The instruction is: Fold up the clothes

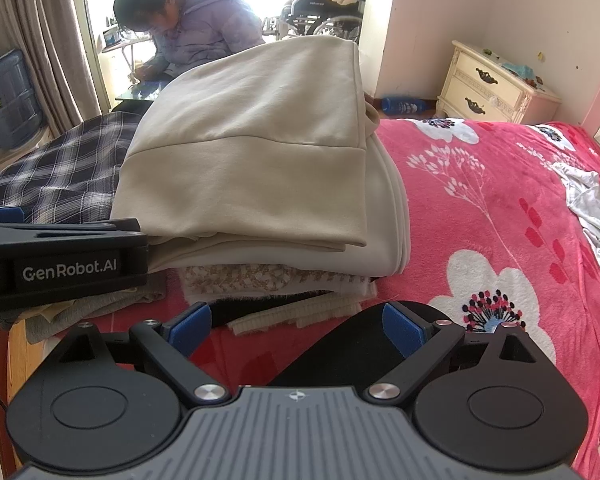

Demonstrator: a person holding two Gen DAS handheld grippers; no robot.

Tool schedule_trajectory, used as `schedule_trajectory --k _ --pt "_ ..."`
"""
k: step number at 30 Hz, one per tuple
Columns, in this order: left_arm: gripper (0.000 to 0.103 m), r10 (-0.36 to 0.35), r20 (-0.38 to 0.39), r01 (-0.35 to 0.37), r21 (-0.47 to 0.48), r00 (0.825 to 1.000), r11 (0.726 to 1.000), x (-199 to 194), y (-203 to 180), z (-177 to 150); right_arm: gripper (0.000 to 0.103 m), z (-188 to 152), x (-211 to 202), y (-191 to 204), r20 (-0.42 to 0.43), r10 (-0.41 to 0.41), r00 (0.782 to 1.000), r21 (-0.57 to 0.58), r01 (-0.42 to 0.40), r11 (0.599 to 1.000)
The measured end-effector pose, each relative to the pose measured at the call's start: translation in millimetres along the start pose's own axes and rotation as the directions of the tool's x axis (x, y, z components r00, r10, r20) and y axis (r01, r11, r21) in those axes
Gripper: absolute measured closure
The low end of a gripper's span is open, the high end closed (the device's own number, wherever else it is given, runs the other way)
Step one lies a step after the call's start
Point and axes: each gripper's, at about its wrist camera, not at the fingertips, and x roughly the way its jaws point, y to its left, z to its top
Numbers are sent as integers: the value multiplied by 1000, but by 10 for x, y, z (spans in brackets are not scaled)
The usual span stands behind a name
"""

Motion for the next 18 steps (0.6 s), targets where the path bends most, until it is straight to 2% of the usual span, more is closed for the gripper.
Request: schedule_trajectory --k 18 --pt "0 -4 1 4 10 1000 1000 3 -25 9 7 5 15 0 -2 -4 1000 2 4 1000"
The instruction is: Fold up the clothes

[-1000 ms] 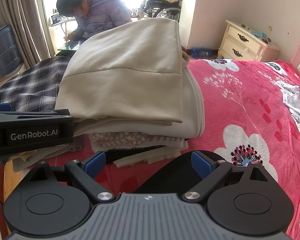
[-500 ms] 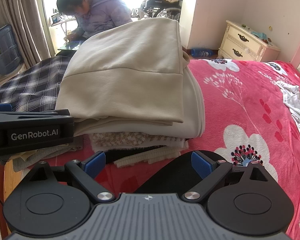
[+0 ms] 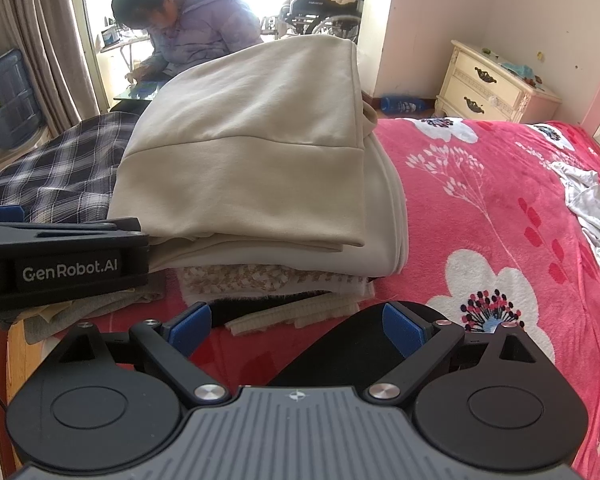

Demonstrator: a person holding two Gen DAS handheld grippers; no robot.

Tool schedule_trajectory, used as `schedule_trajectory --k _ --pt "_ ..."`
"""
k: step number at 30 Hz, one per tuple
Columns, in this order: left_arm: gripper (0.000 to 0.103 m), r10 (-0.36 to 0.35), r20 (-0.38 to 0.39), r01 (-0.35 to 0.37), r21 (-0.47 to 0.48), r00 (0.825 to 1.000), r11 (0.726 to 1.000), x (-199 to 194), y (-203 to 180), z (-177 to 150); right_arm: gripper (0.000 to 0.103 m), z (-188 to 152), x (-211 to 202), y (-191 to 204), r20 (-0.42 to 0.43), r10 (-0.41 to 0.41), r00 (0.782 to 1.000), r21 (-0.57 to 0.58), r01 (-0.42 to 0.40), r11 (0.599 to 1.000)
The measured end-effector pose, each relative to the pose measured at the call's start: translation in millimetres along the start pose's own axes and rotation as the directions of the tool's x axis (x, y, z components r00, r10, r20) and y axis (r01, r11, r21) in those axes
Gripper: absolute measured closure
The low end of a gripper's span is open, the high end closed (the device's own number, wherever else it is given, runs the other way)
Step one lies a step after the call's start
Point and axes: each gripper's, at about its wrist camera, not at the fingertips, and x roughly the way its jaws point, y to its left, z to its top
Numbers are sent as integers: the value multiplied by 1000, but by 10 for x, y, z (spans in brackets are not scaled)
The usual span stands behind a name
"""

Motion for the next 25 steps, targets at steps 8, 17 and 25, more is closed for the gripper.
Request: schedule_trajectory --k 8,17,25 --pt "0 -5 -2 5 2 1000 1000 -3 -3 3 7 12 -7 -7 0 -2 1000 -2 2 1000" --pt "0 -6 -4 6 5 1000 1000 -2 -1 5 7 13 -5 -15 -1 -4 1000 0 4 1000" --pt "0 0 -10 0 5 1000 1000 18 -2 4 7 9 0 -21 -3 -2 1000 0 2 1000"
